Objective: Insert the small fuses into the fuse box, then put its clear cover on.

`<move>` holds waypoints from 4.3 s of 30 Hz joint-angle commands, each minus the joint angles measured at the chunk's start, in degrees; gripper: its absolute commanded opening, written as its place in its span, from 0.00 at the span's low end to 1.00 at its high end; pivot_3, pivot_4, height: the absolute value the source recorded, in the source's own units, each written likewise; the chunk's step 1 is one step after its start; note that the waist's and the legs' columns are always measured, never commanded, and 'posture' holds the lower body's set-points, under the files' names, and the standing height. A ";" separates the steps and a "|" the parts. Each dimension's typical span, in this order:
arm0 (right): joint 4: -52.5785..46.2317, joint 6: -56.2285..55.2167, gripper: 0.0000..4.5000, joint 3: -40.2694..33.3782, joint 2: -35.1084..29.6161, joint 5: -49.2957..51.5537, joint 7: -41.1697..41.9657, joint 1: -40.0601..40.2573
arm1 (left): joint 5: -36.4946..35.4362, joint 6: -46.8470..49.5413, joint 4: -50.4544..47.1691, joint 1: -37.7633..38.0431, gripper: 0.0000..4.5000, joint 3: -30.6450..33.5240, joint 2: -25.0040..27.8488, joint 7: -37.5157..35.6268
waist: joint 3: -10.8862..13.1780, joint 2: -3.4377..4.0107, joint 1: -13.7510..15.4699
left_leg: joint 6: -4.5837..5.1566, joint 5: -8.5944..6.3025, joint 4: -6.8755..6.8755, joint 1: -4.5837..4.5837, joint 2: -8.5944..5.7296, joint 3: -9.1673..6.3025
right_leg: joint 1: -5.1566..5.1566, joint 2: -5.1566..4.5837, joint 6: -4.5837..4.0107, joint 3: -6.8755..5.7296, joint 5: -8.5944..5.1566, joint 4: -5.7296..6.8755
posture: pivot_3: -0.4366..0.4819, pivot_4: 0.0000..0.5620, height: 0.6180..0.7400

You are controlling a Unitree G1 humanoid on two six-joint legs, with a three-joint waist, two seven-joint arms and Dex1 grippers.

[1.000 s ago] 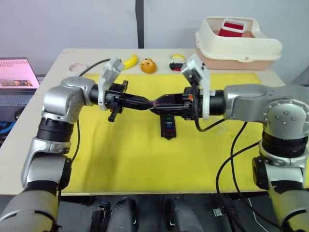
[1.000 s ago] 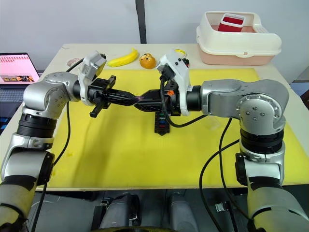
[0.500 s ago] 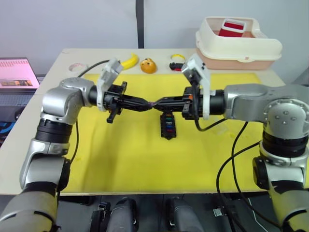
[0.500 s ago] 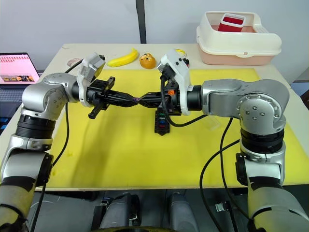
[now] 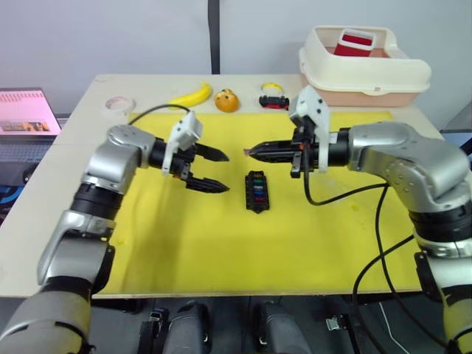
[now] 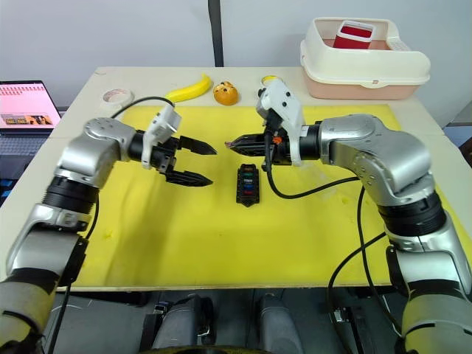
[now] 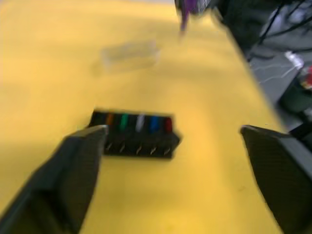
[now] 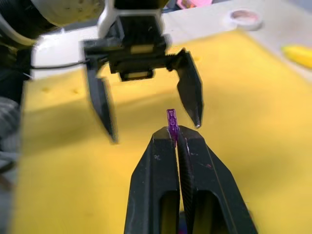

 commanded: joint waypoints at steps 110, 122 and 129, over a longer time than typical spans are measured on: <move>73.71 -54.80 0.00 -4.09 19.03 -38.06 28.28 -18.32 | 6.62 -3.62 -4.76 5.65 0.98 0.46 -2.10 5.66 | 0.02 0.05 -0.30 | -0.46 0.26 -0.02 0.10 0.04 0.09 | -0.01 0.00 0.02 0.01 0.01 0.20 | 0.48 0.27 0.99; 75.80 -54.66 0.00 -3.53 18.74 -39.82 28.57 -19.38 | 6.52 -3.12 -5.90 6.41 0.98 0.70 -1.62 5.87 | 0.02 0.05 -0.29 | -0.47 0.27 -0.02 0.10 0.04 0.09 | -0.01 0.00 0.02 0.00 0.01 0.21 | 0.48 0.27 0.99; 77.34 -54.31 0.00 -3.66 19.49 -40.55 28.33 -20.12 | 6.46 -2.67 -6.67 6.71 0.98 0.79 -1.33 6.09 | 0.02 0.06 -0.23 | -0.48 0.28 -0.02 0.10 0.03 0.09 | 0.00 -0.01 0.02 0.00 0.01 0.21 | 0.48 0.27 0.99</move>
